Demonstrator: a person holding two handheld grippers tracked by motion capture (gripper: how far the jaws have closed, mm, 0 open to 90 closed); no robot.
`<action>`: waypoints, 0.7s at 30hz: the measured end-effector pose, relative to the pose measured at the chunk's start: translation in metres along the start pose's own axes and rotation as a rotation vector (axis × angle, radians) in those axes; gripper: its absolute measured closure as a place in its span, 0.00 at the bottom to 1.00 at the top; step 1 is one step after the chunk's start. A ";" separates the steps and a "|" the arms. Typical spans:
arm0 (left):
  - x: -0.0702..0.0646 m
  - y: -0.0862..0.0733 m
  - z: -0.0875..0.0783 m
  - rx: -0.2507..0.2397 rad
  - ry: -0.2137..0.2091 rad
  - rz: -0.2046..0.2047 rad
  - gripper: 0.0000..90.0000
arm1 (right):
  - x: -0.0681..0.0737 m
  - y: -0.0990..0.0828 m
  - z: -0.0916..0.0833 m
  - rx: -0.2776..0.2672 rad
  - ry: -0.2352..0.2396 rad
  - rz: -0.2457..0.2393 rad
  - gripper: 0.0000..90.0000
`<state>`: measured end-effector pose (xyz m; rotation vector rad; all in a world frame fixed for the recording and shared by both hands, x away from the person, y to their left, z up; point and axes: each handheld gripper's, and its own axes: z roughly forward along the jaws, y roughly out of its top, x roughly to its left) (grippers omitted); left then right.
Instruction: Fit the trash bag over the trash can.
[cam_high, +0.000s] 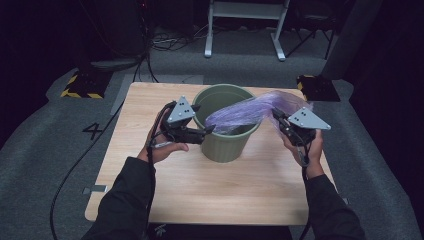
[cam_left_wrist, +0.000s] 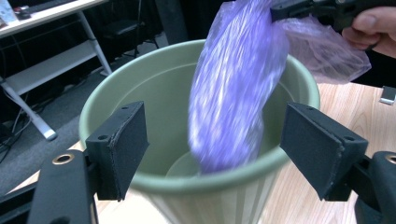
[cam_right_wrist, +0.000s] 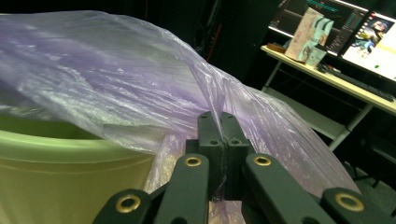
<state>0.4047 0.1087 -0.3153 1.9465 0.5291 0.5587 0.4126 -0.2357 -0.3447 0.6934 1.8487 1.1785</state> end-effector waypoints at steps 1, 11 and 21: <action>-0.001 0.003 0.003 0.004 -0.001 0.008 0.25 | 0.002 0.001 0.000 -0.002 0.005 -0.005 1.00; -0.006 0.017 0.029 0.050 -0.042 0.066 0.48 | 0.016 0.009 -0.002 -0.028 0.048 -0.044 1.00; -0.005 0.020 0.058 0.154 -0.026 0.114 0.68 | 0.012 0.009 -0.008 -0.067 0.037 -0.001 1.00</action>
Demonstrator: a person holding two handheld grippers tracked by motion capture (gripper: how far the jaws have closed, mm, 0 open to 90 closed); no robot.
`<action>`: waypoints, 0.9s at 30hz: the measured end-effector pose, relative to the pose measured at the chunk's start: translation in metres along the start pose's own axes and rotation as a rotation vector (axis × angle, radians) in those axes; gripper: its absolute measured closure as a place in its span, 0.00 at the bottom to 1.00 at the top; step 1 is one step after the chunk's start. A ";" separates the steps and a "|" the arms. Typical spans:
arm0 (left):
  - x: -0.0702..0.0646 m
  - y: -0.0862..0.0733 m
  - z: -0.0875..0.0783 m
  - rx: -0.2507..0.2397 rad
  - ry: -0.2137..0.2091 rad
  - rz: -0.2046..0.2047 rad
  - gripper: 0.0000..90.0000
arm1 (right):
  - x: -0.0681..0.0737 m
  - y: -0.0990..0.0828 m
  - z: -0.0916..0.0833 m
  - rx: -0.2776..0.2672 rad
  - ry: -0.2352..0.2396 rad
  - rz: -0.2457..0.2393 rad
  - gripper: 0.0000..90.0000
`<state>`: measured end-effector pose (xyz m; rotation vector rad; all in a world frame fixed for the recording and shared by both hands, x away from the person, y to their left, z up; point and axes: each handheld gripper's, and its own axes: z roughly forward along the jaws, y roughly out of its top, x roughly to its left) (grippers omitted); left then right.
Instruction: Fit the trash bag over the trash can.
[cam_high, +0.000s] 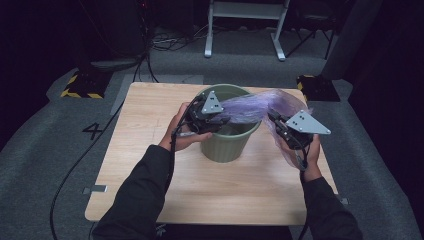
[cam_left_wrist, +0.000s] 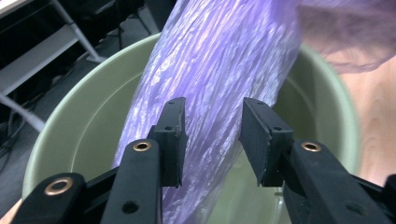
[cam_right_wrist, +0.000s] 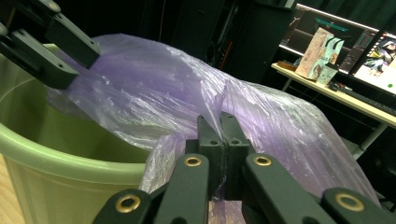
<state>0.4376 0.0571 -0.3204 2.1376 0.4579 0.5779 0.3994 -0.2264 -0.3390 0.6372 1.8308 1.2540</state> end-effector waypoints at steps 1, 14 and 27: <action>0.000 0.000 0.000 0.000 0.000 0.000 0.69 | 0.000 0.000 0.000 -0.001 -0.005 0.001 1.00; 0.005 0.002 0.014 0.001 -0.014 -0.057 0.53 | -0.001 -0.003 -0.004 -0.012 -0.001 0.003 1.00; 0.008 0.004 0.014 -0.019 0.009 -0.072 0.52 | 0.002 0.004 -0.002 0.034 -0.079 -0.024 1.00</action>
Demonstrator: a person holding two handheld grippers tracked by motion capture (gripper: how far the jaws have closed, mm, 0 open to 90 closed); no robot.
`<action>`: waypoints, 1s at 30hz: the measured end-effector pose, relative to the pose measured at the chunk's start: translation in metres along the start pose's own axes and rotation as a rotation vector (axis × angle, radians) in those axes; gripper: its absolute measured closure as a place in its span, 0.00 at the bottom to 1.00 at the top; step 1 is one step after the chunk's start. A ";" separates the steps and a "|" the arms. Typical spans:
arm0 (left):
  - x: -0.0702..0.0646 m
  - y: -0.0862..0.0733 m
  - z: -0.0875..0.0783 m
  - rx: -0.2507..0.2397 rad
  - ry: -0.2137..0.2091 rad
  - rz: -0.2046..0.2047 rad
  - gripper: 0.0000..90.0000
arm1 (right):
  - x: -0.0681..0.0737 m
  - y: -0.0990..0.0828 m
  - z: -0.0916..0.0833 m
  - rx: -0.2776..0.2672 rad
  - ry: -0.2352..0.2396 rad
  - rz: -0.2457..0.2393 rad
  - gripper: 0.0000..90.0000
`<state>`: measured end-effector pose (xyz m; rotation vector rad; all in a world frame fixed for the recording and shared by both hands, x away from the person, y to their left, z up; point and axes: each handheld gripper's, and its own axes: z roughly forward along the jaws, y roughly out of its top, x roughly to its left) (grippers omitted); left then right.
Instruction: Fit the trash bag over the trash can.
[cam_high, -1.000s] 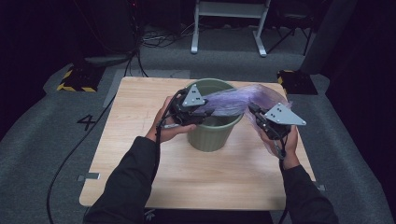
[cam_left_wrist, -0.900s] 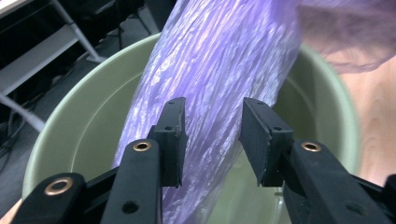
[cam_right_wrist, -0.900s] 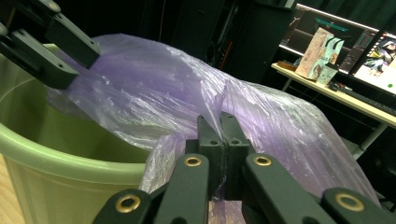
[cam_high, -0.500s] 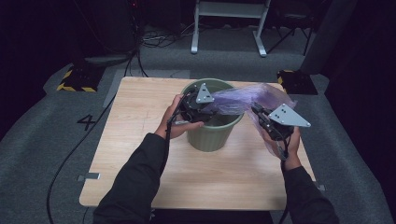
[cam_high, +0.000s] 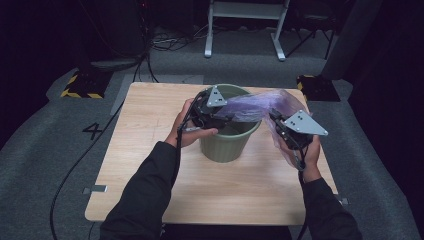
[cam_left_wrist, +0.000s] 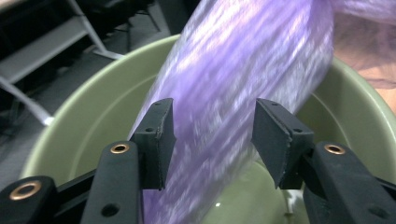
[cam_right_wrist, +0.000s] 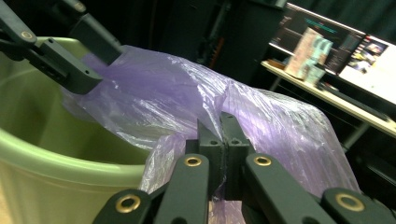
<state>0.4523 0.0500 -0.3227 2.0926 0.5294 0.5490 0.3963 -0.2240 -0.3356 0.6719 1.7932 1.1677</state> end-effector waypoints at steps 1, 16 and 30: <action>0.001 -0.001 0.000 -0.001 0.003 -0.005 0.52 | 0.000 0.000 0.000 0.000 0.000 0.000 1.00; 0.001 0.000 -0.007 -0.037 -0.044 -0.021 0.40 | -0.013 -0.006 0.001 0.021 -0.118 -0.030 1.00; -0.016 0.008 0.005 -0.011 -0.066 0.034 0.44 | 0.030 0.006 0.011 0.008 0.173 -0.137 0.99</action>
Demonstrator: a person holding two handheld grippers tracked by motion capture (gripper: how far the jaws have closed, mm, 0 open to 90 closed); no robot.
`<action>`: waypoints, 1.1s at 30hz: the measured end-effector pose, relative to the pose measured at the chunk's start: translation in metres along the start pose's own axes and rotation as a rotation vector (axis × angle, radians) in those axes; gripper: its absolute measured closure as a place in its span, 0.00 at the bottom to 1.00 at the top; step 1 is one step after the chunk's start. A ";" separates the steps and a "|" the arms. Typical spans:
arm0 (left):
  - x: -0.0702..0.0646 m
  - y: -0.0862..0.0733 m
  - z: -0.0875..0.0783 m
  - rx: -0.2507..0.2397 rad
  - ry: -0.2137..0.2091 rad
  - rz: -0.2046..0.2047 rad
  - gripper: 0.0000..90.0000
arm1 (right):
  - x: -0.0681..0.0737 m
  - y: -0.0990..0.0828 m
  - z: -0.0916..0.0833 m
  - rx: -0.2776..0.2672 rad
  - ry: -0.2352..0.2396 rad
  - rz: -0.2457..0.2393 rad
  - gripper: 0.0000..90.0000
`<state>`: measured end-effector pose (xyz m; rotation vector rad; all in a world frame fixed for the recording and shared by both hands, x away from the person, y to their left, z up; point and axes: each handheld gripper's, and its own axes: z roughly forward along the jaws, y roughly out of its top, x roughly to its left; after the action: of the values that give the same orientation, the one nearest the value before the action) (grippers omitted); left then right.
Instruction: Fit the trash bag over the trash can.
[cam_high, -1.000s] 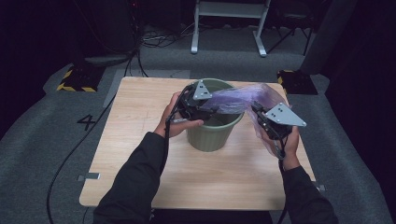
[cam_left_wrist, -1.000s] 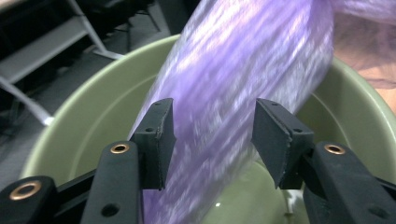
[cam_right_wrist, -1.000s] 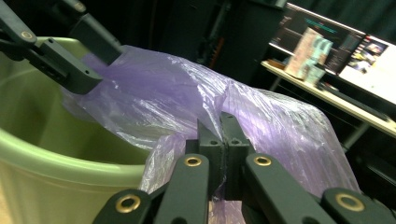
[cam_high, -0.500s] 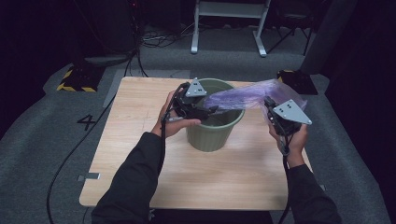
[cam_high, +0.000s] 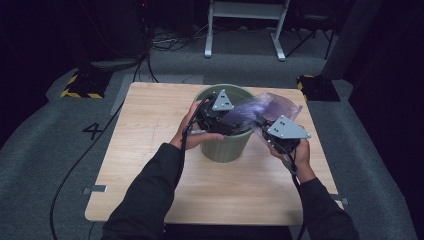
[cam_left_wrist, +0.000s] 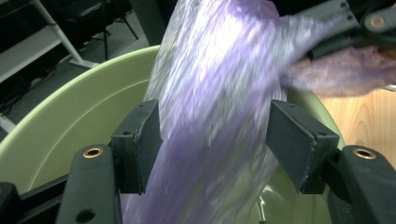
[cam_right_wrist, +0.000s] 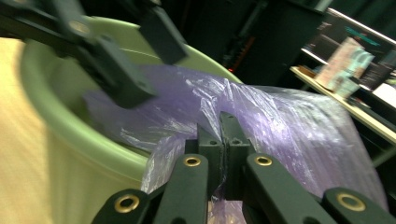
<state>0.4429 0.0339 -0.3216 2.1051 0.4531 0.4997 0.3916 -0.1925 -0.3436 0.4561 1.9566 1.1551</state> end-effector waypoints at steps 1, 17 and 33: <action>-0.001 0.000 -0.001 -0.004 -0.009 0.002 0.44 | 0.001 0.001 0.000 -0.005 0.013 0.004 0.99; 0.008 -0.015 -0.018 -0.010 0.035 0.039 0.96 | -0.011 -0.008 -0.026 -0.088 0.128 0.164 0.40; 0.030 -0.037 -0.027 0.005 0.065 -0.028 0.90 | -0.005 -0.043 -0.027 -0.011 0.214 0.160 0.72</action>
<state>0.4499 0.0866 -0.3330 2.0897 0.5204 0.5521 0.3776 -0.2327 -0.3706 0.5081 2.1261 1.3635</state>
